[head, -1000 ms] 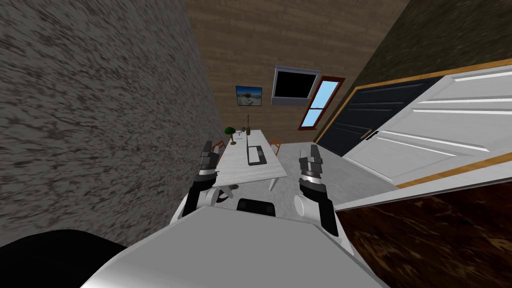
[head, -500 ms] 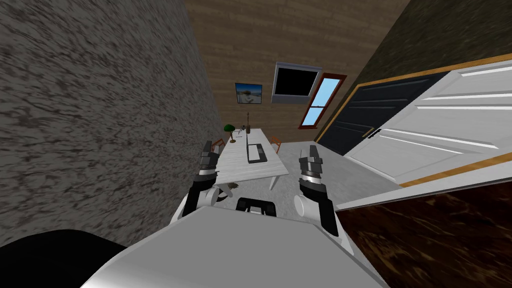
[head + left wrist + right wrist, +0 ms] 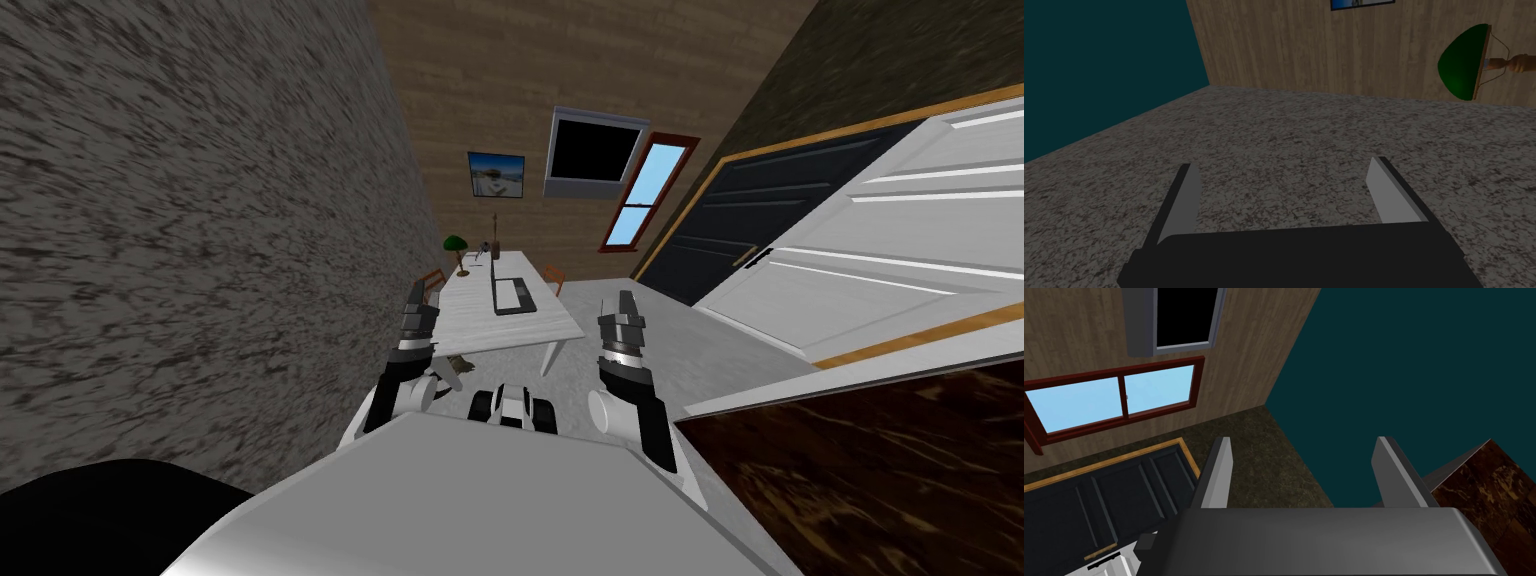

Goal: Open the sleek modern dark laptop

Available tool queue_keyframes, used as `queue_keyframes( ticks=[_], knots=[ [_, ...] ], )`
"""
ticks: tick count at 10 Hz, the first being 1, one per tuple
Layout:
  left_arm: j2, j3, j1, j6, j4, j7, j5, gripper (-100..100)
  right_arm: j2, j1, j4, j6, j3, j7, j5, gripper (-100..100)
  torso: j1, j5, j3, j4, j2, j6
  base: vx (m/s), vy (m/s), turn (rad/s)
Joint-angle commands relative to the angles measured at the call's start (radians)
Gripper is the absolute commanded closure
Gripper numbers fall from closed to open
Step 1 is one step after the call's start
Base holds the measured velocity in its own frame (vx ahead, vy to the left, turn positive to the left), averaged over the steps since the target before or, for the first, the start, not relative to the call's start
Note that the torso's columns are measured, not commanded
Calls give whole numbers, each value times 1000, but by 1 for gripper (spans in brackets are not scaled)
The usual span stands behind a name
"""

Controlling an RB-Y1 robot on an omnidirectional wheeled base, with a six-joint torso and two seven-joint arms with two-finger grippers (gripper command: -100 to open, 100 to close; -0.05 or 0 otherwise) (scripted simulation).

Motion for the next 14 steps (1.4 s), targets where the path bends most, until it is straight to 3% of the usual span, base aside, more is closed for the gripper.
queue_keyframes(
  ticks=[1,6,14],
  knots=[
    [60,18,-22,1,46,-3,4,-100,0,0,0,0,0,0,0,0,1,0,-19,10,10,0,-24,30,-55],
    [130,65,-83,8,177,-13,12,-100,0,0,0,0,0,0,0,0,-1,0,-25,14,13,0,-27,46,-74],
    [192,119,-177,24,383,-24,8,-100,0,0,0,0,0,0,0,0,-1,0,-25,14,12,0,-30,29,-79]
  ],
)
